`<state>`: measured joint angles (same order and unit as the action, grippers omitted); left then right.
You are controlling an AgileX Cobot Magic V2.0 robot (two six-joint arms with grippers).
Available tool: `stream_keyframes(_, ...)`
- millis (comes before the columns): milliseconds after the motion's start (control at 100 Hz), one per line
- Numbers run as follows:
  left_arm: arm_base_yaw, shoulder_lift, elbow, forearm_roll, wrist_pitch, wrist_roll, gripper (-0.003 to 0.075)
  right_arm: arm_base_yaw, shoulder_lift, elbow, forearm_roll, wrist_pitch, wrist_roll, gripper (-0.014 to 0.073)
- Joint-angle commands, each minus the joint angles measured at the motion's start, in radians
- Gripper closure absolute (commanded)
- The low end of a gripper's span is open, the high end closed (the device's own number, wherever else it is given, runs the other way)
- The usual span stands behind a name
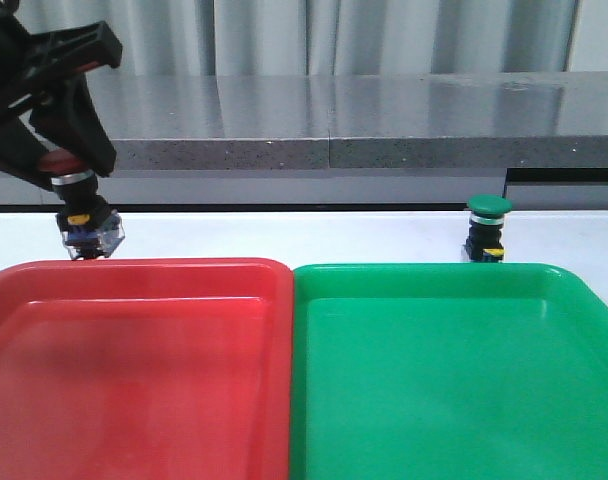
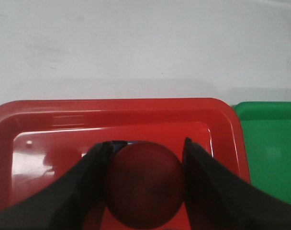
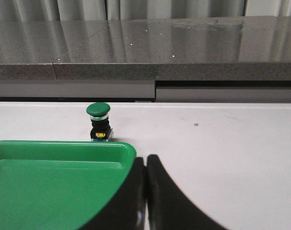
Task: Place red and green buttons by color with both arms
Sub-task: 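Lift the red button with the left gripper and lower it into the red tray, then open the left gripper and raise it away from the button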
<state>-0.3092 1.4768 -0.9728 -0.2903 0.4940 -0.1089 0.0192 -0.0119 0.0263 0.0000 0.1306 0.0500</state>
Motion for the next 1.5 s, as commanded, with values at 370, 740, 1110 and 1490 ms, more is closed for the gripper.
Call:
stream_keyframes(370, -0.029, -0.043, 0.087, -0.042, -0.170, -0.045, 0.0472, -0.007, -0.018, -0.013, -0.007, -0.085, -0.004, 0.0703)
stream_keyframes(740, -0.037, 0.034, 0.101, -0.049, -0.195, -0.045, 0.0472, -0.007, -0.018, -0.013, -0.007, -0.085, -0.004, 0.0703)
stream_keyframes(1110, -0.078, 0.106, 0.101, -0.049, -0.217, -0.045, 0.0471, -0.007, -0.018, -0.013, -0.007, -0.085, -0.004, 0.0703)
stream_keyframes(1490, -0.078, 0.112, 0.101, -0.049, -0.217, -0.045, 0.0223, -0.007, -0.018, -0.013, -0.007, -0.085, -0.004, 0.0703)
